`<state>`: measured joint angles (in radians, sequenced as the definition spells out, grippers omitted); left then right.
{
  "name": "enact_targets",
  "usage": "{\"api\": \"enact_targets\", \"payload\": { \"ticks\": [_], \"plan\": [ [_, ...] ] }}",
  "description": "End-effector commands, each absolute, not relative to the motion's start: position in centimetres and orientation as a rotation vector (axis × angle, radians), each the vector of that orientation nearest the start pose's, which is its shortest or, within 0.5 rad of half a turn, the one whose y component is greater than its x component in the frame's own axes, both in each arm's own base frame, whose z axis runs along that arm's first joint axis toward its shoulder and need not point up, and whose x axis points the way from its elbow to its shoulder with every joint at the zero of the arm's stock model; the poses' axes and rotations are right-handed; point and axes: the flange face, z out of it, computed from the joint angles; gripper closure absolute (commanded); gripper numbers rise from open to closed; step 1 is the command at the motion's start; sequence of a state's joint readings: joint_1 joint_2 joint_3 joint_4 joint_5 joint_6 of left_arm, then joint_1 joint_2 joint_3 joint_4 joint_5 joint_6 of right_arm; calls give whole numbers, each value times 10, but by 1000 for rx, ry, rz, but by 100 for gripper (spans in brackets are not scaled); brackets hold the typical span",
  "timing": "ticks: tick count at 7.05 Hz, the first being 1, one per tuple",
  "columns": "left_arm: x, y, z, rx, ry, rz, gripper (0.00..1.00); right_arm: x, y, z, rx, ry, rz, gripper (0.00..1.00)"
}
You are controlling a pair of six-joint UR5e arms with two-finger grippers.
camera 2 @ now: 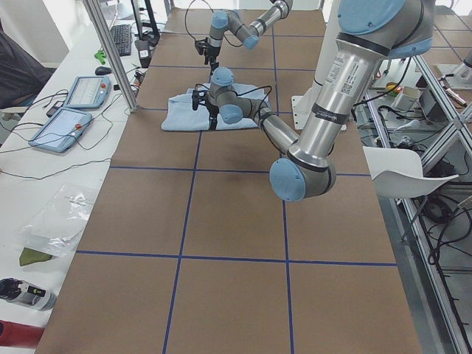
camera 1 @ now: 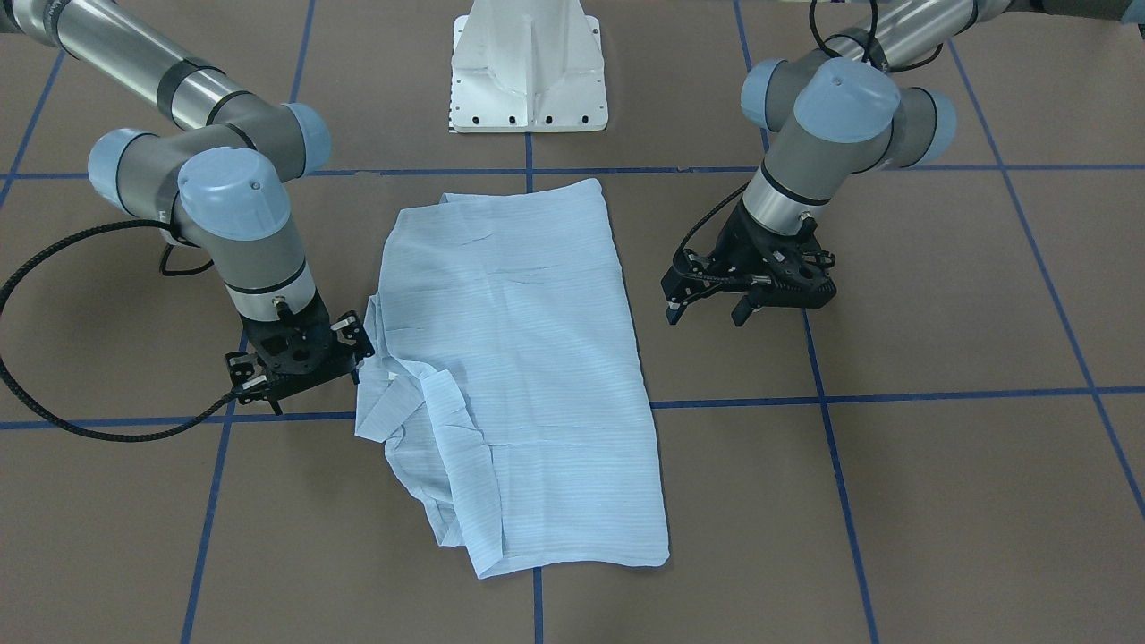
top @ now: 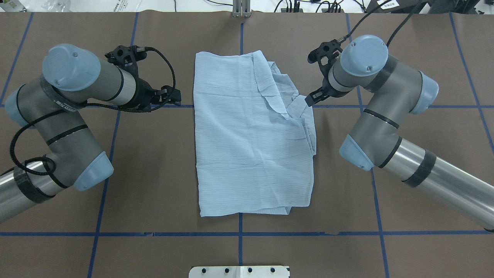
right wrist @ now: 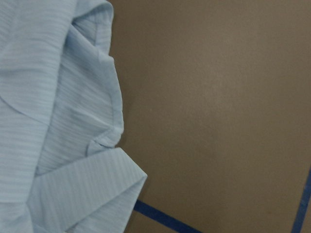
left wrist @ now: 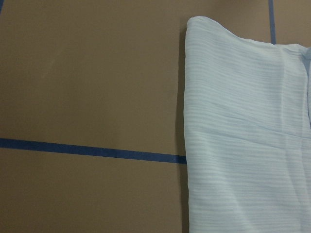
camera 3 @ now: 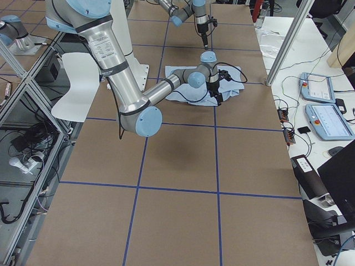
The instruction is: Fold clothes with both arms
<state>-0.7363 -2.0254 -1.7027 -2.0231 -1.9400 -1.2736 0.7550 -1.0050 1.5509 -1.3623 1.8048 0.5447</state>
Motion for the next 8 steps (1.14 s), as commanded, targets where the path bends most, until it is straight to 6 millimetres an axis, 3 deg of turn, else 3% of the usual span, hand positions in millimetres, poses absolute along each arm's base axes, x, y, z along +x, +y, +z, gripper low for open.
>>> {"api": "enact_targets", "payload": {
  "ticks": [1, 4, 6, 8],
  "plan": [
    [411, -504, 290, 215, 1058, -203, 0, -469, -574, 261, 487, -687, -361, 0],
    [412, -504, 291, 213, 1055, -205, 0, -543, -551, 237, 520, -637, -404, 0],
    [412, -504, 291, 211, 1055, -205, 0, -566, -552, 254, 501, -588, -417, 0],
    [412, -504, 292, 210, 1055, -206, 0, -576, -538, 277, 474, -570, -443, 0]
  ]
}}
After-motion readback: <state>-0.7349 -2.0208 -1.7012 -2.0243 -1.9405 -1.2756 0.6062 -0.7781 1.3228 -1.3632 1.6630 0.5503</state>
